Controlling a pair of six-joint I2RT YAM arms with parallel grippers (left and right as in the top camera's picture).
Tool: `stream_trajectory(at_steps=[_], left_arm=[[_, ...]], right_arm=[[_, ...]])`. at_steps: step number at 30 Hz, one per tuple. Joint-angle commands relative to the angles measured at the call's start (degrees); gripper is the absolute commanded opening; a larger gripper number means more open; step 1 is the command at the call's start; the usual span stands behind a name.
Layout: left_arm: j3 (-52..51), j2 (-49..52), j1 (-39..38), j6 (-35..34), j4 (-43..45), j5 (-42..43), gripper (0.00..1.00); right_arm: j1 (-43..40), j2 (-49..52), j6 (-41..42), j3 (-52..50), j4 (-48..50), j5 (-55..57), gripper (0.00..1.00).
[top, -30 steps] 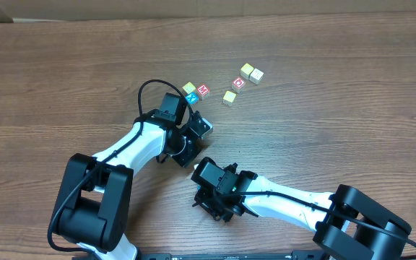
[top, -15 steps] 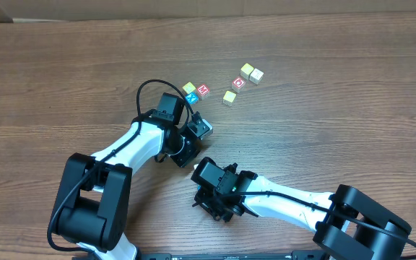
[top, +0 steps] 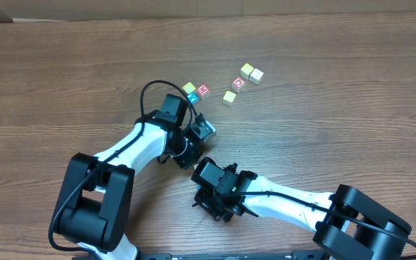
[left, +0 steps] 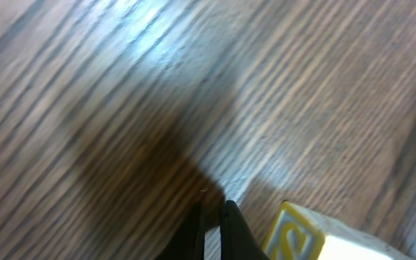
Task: Flip 5 blocks
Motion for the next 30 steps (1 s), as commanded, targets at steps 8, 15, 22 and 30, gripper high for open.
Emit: stream_trajectory(at_steps=[8, 15, 22, 30], left_arm=[[-3.58, 4.57, -2.19, 1.49, -1.09, -0.33, 0.04], [-3.58, 4.57, -2.19, 1.51, -1.14, 0.35, 0.04], [-3.58, 4.57, -2.25, 1.51, -1.09, 1.11, 0.04], [-3.58, 4.57, -3.3, 1.53, -1.03, 1.25, 0.04]], right_arm=[[0.5, 1.57, -0.37, -0.22, -0.42, 1.95, 0.04], [0.5, 1.57, -0.35, -0.22, -0.2, 1.92, 0.04], [0.5, 1.57, -0.35, -0.22, 0.02, 1.92, 0.04], [0.55, 1.57, -0.35, -0.22, 0.46, 1.66, 0.04]])
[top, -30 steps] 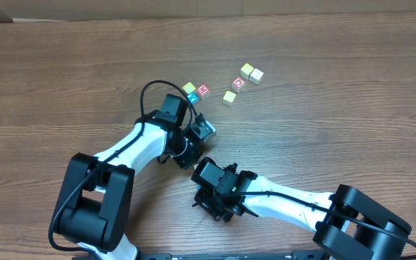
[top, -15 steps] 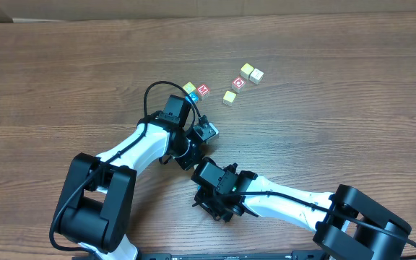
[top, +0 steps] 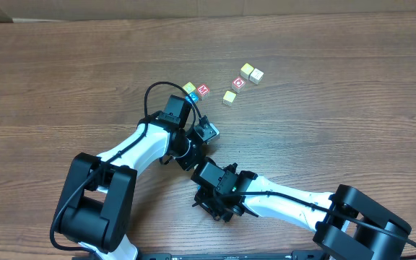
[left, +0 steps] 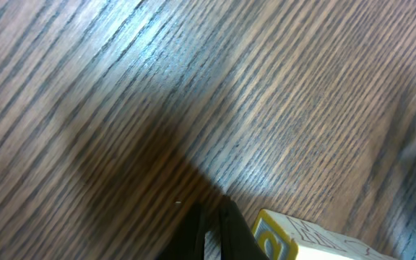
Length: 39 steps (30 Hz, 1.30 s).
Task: Flip 5 blocks
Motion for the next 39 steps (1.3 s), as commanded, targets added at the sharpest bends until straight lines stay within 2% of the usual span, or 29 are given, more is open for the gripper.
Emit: stream_trajectory(at_steps=[1, 39], left_arm=[[-3.48, 4.42, -2.4, 0.66, -1.07, -0.09, 0.04], [-3.48, 4.42, -3.13, 0.63, -0.59, -0.85, 0.04]], right_arm=[[0.52, 1.57, -0.35, -0.22, 0.24, 1.73, 0.04], [1.38, 1.57, 0.55, -0.22, 1.22, 0.74, 0.04]])
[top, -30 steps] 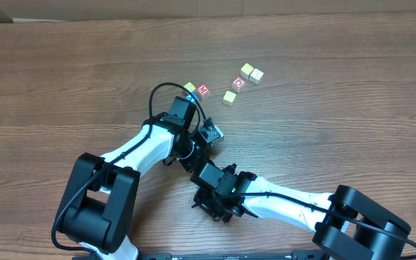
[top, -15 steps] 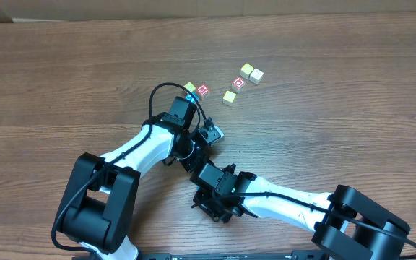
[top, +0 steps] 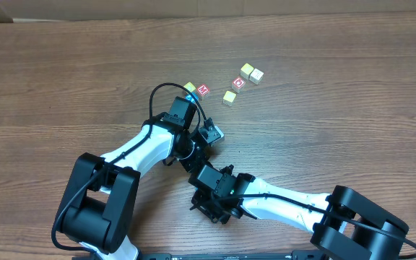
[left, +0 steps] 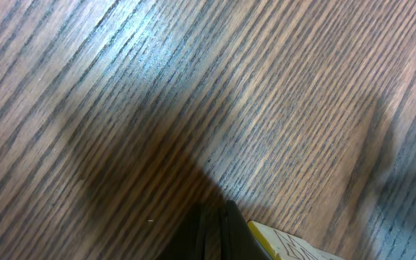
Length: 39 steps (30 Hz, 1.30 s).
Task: Flip 5 blocks
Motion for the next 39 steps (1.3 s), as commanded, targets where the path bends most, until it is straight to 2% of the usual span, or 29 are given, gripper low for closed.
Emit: stream_trajectory(at_steps=[1, 26, 39], left_arm=[[-3.37, 4.35, -1.46, 0.61, -1.01, -1.77, 0.04], [-3.37, 4.35, -1.01, -1.11, -0.15, -4.04, 0.04], [-3.37, 4.35, 0.9, -2.08, 0.0, -4.04, 0.04]], right_arm=[[0.26, 1.09, 0.31, -0.22, -0.74, 1.53, 0.04], [0.33, 0.44, 0.2, -0.15, -5.25, 3.91, 0.04], [3.58, 0.15, -0.72, -0.04, -4.61, 3.91, 0.04]])
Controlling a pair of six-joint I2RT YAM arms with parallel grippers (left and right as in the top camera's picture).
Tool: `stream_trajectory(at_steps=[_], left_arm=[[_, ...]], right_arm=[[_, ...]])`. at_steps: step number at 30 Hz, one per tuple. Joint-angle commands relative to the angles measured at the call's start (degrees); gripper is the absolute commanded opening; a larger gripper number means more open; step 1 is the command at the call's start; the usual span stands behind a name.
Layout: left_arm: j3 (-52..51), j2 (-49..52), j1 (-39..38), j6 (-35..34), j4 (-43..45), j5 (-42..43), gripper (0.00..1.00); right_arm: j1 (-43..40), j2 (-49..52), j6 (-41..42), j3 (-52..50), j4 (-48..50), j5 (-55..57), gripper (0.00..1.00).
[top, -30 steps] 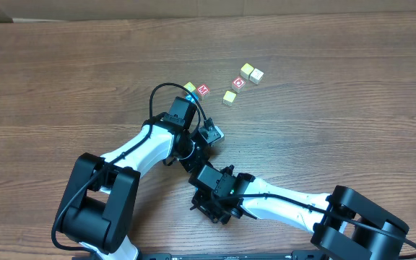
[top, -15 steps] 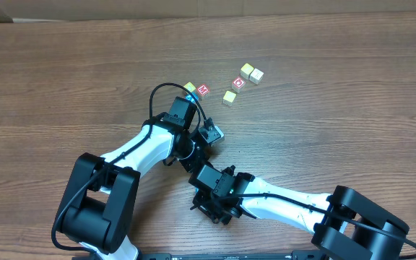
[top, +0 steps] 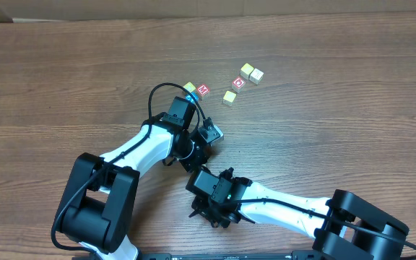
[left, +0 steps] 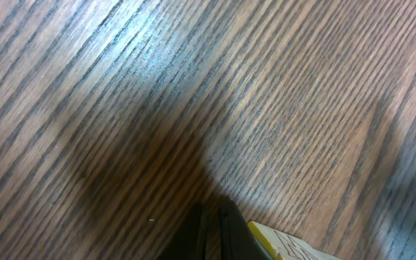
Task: Flip 5 blocks
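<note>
Several small letter blocks lie in a loose row at the back in the overhead view: a yellow-green one (top: 189, 87), a red M block (top: 203, 89), a yellow one (top: 229, 97), a red one (top: 238, 83) and a pale pair (top: 251, 73). My left gripper (top: 199, 143) hovers just in front of them. In its wrist view the left gripper (left: 217, 217) is shut with nothing between its fingers. A yellow-edged block (left: 287, 246) rests right beside the fingertips at the bottom edge. My right gripper (top: 214, 208) lies near the front; its jaws are not readable.
The wooden table (top: 338, 123) stretches out on all sides. Both arms nearly cross at the middle front, the right wrist just below the left one. A black cable (top: 166, 90) loops off the left arm close to the blocks.
The right arm's wrist has shifted slightly toward the front left. The left gripper and the yellow-edged block beside it look unchanged.
The left gripper, shut, stood by a yellow block whose lettered face showed in its wrist view. It then sat a little further right, with the block lower in view. Later only the block's edge showed, the arm covered the blue block, and that holds now.
</note>
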Motion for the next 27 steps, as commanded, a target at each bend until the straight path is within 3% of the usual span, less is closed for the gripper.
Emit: stream_trajectory(at_steps=[1, 13, 27], left_arm=[[-3.26, 4.33, 0.37, -1.49, -0.35, -4.35, 0.04], [-3.13, 4.33, 1.86, -6.67, 3.41, -4.33, 0.04], [-0.37, 4.33, 12.37, -16.57, 2.73, -4.35, 0.04]], right_arm=[[0.96, 0.59, -0.81, -0.79, -0.7, 1.18, 0.04], [1.03, -0.13, -1.88, -0.79, -0.7, 1.16, 0.04], [2.43, -0.15, -4.17, -0.44, 0.85, 1.36, 0.04]])
